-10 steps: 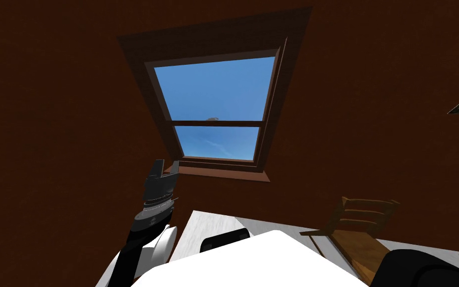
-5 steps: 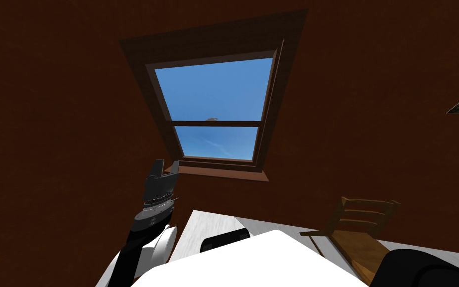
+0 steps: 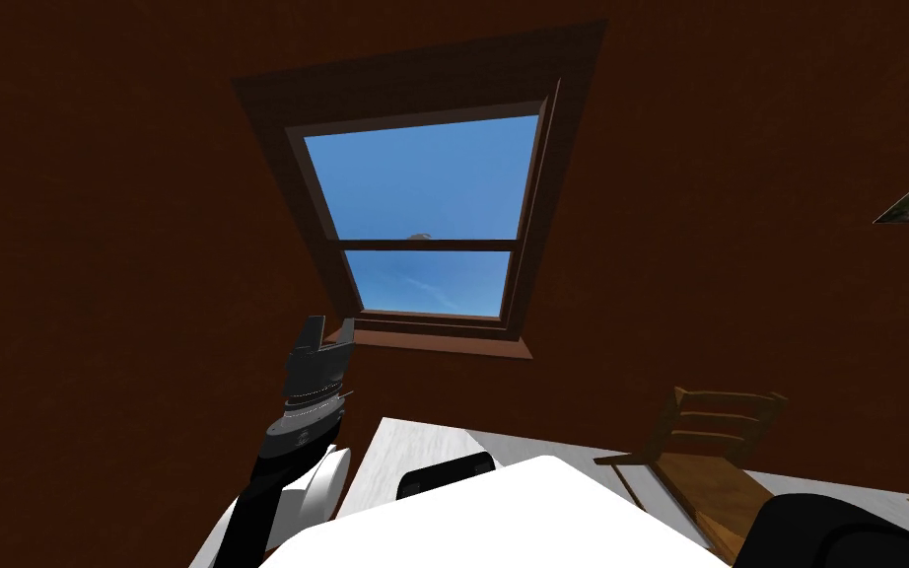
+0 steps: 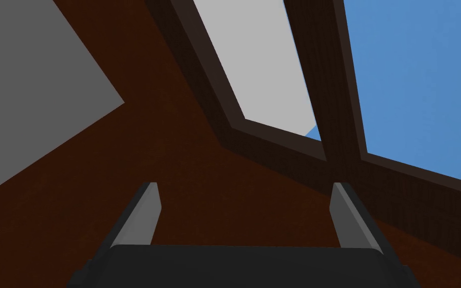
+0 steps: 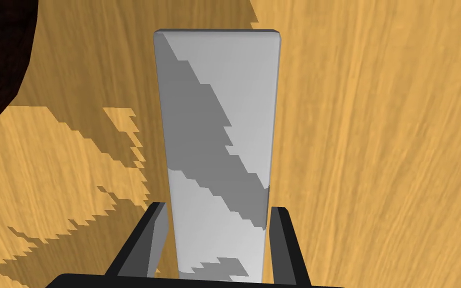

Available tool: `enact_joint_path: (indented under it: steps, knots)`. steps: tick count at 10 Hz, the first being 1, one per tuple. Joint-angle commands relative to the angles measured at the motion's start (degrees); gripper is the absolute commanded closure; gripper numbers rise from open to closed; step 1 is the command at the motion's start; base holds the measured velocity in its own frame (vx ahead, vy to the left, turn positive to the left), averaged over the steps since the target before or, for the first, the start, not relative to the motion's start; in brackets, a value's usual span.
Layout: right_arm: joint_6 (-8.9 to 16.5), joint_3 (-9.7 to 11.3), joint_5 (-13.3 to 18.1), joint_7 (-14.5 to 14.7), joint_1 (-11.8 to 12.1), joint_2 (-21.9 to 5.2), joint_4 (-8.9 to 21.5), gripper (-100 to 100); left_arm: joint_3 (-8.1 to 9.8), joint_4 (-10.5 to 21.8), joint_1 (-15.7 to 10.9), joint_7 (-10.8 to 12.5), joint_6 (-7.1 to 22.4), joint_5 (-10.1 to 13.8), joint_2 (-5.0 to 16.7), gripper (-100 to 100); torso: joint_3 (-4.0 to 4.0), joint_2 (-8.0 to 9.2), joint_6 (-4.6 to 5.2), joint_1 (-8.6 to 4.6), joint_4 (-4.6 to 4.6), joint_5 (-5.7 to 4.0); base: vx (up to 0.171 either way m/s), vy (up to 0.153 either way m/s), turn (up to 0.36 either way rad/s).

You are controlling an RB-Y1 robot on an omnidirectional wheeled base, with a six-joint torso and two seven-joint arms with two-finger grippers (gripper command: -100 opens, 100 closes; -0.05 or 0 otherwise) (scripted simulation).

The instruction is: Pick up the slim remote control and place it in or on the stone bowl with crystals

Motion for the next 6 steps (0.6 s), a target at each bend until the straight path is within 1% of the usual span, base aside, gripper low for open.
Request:
enact_joint_path:
  steps: [1,2,3,4,6]
  knots:
    - [-0.6,0.1,-0.5,-0.2,0.7,-1.6,-1.1,100,0.00,0.0,0.0,0.0,0.0,0.0,0.0,0,0.00,0.00,0.00,0.00,0.00,0.00,0.027,0.034,-0.031]
    - [-0.7,0.2,-0.3,-0.1,0.2,-0.8,-0.1,100,0.00,0.0,0.0,0.0,0.0,0.0,0.0,0,-0.02,-0.03,-0.02,-0.01,-0.01,0.01,0.011,0.013,-0.006]
    - [-0.9,0.2,-0.3,-0.2,0.2,-0.9,-0.1,0,0.00,0.0,0.0,0.0,0.0,0.0,0.0,0,0.00,0.00,-0.03,-0.06,0.00,-0.02,0.000,0.000,0.000]
    - [-1.8,0.4,-0.5,-0.3,0.9,-2.8,0.1,100,0.00,0.0,0.0,0.0,0.0,0.0,0.0,0,0.01,0.03,-0.03,-0.11,0.00,-0.02,0.020,0.043,-0.064]
    - [-2.5,0.4,-0.6,-0.4,1.2,-4.0,0.1,100,0.00,0.0,0.0,0.0,0.0,0.0,0.0,0,-0.03,-0.02,-0.01,0.13,-0.04,0.08,0.021,0.056,-0.053]
